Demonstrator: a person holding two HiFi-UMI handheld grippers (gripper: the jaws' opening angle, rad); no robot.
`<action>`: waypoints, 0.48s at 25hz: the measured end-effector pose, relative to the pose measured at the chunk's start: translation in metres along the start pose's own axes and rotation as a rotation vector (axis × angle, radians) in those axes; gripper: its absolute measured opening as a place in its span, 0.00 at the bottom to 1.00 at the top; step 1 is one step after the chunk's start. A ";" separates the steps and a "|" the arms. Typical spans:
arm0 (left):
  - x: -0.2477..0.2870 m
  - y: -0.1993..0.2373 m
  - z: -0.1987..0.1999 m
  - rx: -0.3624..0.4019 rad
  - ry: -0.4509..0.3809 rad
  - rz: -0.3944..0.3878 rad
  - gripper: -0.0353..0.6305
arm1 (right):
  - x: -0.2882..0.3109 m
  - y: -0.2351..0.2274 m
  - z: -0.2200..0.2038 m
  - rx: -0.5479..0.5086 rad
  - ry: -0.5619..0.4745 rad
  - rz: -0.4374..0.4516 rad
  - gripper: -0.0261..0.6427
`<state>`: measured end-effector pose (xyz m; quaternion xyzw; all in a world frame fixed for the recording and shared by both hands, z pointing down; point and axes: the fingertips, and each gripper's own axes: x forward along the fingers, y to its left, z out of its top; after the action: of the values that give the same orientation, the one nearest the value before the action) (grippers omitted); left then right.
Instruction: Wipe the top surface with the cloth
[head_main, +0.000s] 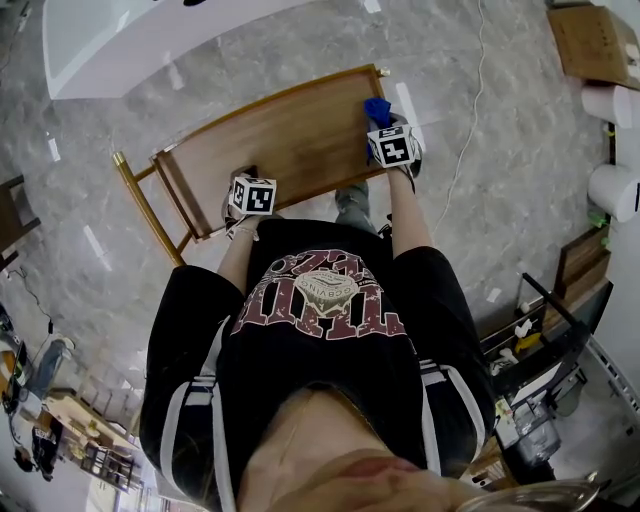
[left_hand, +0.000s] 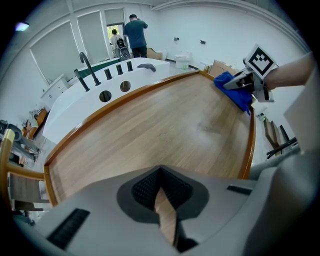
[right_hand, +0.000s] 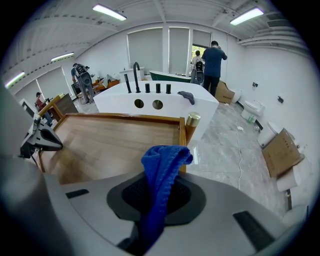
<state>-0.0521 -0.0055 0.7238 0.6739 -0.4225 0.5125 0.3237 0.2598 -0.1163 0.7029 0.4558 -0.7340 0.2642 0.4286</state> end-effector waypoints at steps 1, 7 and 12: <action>0.000 0.000 0.000 0.001 -0.002 0.000 0.13 | 0.001 0.000 -0.002 0.004 0.004 -0.002 0.12; 0.000 0.002 -0.002 -0.003 -0.015 -0.001 0.13 | 0.002 0.008 0.000 -0.018 0.009 -0.002 0.12; 0.002 0.001 -0.001 -0.004 -0.019 -0.005 0.13 | 0.006 0.022 -0.001 -0.044 0.028 0.028 0.12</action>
<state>-0.0533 -0.0052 0.7258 0.6790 -0.4251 0.5043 0.3223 0.2392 -0.1081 0.7089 0.4321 -0.7400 0.2603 0.4450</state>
